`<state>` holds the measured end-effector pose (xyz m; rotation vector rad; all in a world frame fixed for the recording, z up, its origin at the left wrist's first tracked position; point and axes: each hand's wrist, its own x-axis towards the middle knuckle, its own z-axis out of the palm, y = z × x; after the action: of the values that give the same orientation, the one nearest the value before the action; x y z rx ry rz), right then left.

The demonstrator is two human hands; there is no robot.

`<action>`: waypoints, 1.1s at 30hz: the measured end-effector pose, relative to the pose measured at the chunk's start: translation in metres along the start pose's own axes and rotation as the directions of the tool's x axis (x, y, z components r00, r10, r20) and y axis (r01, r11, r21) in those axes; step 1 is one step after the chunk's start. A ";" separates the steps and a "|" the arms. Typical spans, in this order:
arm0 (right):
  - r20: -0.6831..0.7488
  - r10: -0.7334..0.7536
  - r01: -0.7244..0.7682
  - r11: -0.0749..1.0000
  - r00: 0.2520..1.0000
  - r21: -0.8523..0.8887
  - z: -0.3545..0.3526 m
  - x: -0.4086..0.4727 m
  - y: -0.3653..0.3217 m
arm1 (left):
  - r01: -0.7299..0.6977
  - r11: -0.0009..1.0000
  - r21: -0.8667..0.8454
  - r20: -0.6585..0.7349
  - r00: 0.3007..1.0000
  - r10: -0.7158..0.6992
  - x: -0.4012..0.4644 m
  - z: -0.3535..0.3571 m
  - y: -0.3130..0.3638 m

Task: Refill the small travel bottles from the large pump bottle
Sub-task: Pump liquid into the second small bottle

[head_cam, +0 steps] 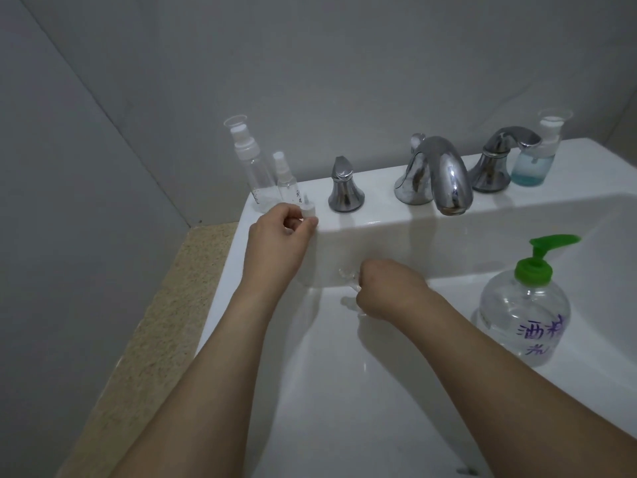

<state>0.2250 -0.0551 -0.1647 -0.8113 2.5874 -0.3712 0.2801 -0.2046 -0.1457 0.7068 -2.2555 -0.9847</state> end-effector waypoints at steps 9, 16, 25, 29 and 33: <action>0.018 -0.030 0.030 1.000 0.999 -0.007 0.004 0.003 0.000 | 0.073 0.987 0.146 -0.183 0.982 -0.045 0.001 0.018 0.001; 0.009 -0.045 0.045 0.999 0.999 0.004 0.007 0.005 0.003 | 0.049 0.978 0.201 -0.156 0.988 -0.017 -0.001 0.017 0.000; 0.074 -0.003 -0.007 0.991 0.997 0.135 0.007 -0.003 0.012 | 0.131 0.991 0.019 -0.108 0.986 -0.128 -0.037 0.006 0.002; 0.157 0.018 -0.056 0.970 0.987 0.238 0.003 -0.028 0.024 | 0.221 0.975 0.035 -0.009 0.975 -0.221 -0.055 -0.006 0.008; 0.160 -0.090 0.036 0.948 0.983 0.317 -0.019 -0.066 0.036 | 0.330 0.943 0.051 0.128 0.934 -0.334 -0.080 -0.009 0.027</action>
<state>0.2485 0.0150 -0.1413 -0.7752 2.2684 -0.6801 0.3359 -0.1402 -0.1427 1.0911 -2.3158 -1.1907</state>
